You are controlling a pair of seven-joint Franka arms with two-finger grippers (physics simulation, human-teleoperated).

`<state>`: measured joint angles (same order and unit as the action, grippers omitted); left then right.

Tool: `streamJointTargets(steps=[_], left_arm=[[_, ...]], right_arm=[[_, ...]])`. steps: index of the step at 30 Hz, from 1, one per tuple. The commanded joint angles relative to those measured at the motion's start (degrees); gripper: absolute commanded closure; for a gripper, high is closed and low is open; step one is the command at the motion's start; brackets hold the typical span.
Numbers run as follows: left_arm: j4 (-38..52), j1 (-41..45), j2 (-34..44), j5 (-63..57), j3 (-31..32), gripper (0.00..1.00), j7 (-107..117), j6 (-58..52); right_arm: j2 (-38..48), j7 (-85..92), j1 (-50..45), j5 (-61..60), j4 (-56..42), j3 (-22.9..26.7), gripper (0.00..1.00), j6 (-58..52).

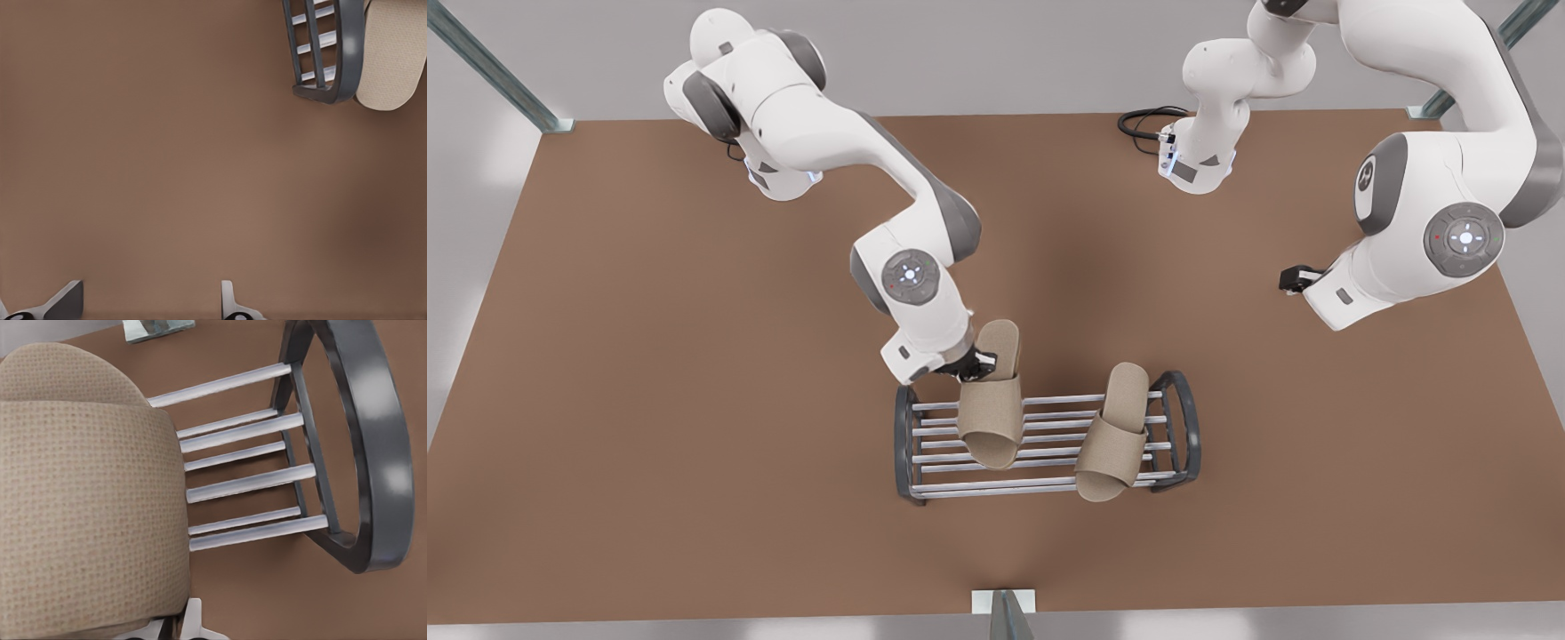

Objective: Place the right shoe on the shoe rack with the right arm, and place the left shoe on the shoe rack with the left arm

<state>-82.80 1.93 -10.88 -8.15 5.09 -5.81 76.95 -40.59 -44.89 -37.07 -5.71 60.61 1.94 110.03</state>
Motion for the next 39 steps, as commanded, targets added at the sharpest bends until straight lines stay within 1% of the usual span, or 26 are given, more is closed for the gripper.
streamJointTargets(steps=[1,3,4,7,15,17,24,25,26,27,28,29,30,31,32,33,39], left_arm=[[0.01,0.0,0.07,-0.03,0.01,0.0,0.1,-0.04],[0.01,0.09,-0.02,-0.03,0.01,0.0,0.1,-0.04],[0.01,0.0,-0.02,-0.03,0.01,0.0,0.1,-0.04],[0.01,0.0,-0.02,-0.03,0.01,0.0,0.1,0.22],[0.01,0.09,-0.02,-0.03,0.01,0.0,0.1,-0.04],[0.01,0.18,-0.02,-0.03,0.01,0.0,0.1,-0.04],[0.01,0.35,0.25,-0.12,0.01,0.0,0.1,-0.92],[0.01,0.35,0.42,-0.12,0.1,0.0,0.1,-1.01],[0.01,0.35,0.42,-0.12,0.1,0.0,0.1,-1.27],[0.1,0.35,0.51,-0.12,0.1,0.0,0.01,-1.27],[0.27,0.35,0.69,-0.2,0.1,0.0,0.1,-1.19],[0.45,0.35,0.69,-0.29,0.1,0.0,0.01,-1.01],[0.63,0.35,0.69,-0.29,0.1,0.0,-0.08,-0.83],[0.71,0.35,0.95,-0.2,0.01,0.0,-0.17,-0.83],[2.56,0.26,0.86,-0.38,0.1,0.0,-0.08,-0.31],[2.65,0.35,0.95,-1.61,0.1,0.0,-0.08,0.05],[3.44,0.62,0.78,-1.79,0.1,0.0,-0.08,1.36]], right_arm=[[-1.07,-11.27,0.16,0.35,-1.1,0.08,0.79,6.07],[-2.65,-11.09,0.16,0.35,-2.34,0.08,0.79,9.41],[-3.36,-10.83,0.16,0.26,-2.51,1.05,0.79,10.47],[-4.32,-10.13,0.07,0.26,-2.6,1.14,0.79,12.4],[-4.76,-10.39,-0.89,0.43,-2.43,1.22,0.79,13.55],[-4.76,-10.3,-1.25,0.44,-2.43,1.4,0.0,13.9],[-3.88,-8.9,0.07,1.58,-2.16,0.87,0.0,12.67],[-1.78,-4.86,2.61,1.23,-2.43,0.7,0.0,4.42],[2.96,0.94,6.13,0.79,-2.43,0.7,0.0,-1.21],[9.11,11.56,11.93,-3.07,-1.9,1.13,0.0,-8.94],[14.48,23.96,20.36,-2.91,-0.41,1.14,0.0,-19.4],[18.52,34.4,28.26,1.46,1.09,0.61,0.0,-29.31],[22.03,36.28,32.48,7.8,4.06,-2.01,0.0,-34.96],[29.67,35.84,41.96,9.75,16.79,-11.4,0.0,-31.83],[31.01,35.58,43.84,9.84,21.3,-13.37,0.0,-26.71],[30.92,34.0,43.93,9.58,21.13,-13.37,0.0,-27.15],[29.78,40.15,44.63,9.75,19.11,-13.37,0.0,-28.29]])
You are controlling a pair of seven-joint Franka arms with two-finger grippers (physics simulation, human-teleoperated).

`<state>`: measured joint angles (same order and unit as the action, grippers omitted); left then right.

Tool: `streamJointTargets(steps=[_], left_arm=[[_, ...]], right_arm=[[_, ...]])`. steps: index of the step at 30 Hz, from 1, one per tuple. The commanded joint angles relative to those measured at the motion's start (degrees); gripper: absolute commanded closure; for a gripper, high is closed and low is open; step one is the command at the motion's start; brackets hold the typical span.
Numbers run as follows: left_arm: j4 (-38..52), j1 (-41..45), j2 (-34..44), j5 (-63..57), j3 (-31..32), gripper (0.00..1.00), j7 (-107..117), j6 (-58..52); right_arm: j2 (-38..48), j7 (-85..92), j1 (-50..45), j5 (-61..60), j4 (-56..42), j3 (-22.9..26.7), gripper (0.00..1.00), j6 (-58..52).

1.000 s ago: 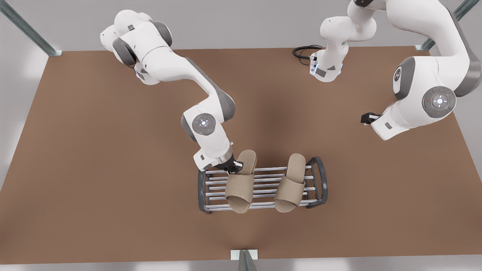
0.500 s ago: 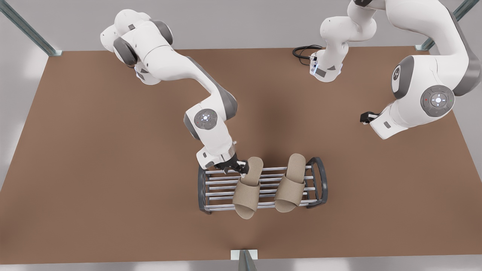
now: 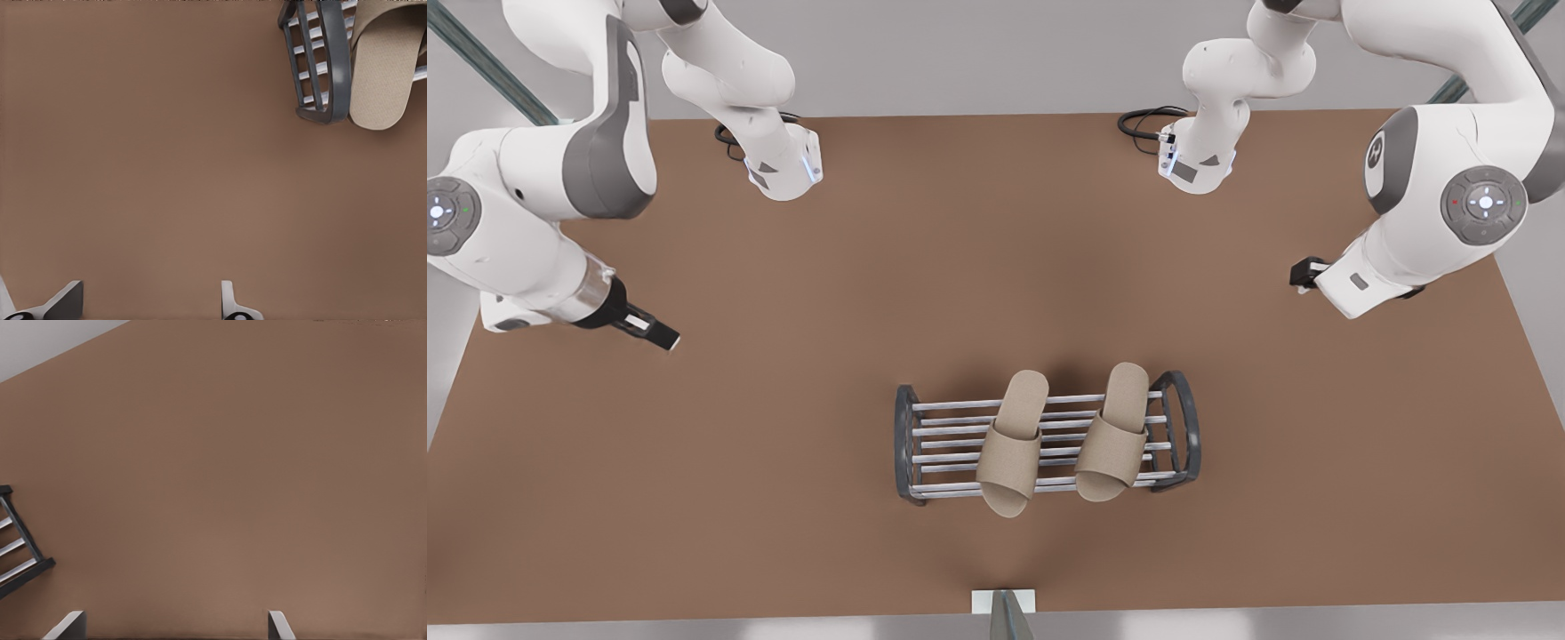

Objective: Place the right shoe on the shoe rack with the right arm, and place the left shoe on the shoe rack with the left arm

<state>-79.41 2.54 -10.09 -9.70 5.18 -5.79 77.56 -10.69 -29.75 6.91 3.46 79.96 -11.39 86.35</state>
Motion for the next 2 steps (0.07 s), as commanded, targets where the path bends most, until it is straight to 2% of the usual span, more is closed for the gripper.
streamJointTargets(steps=[1,2], left_arm=[[0.05,0.01,0.07,-0.32,0.01,0.0,-0.09,0.75],[0.05,0.01,0.07,-0.32,0.01,0.0,-0.09,0.75]], right_arm=[[-0.3,25.01,0.56,0.67,-0.24,0.05,0.0,-4.61],[-0.3,25.01,0.48,0.67,-0.24,0.05,0.0,-4.61]])
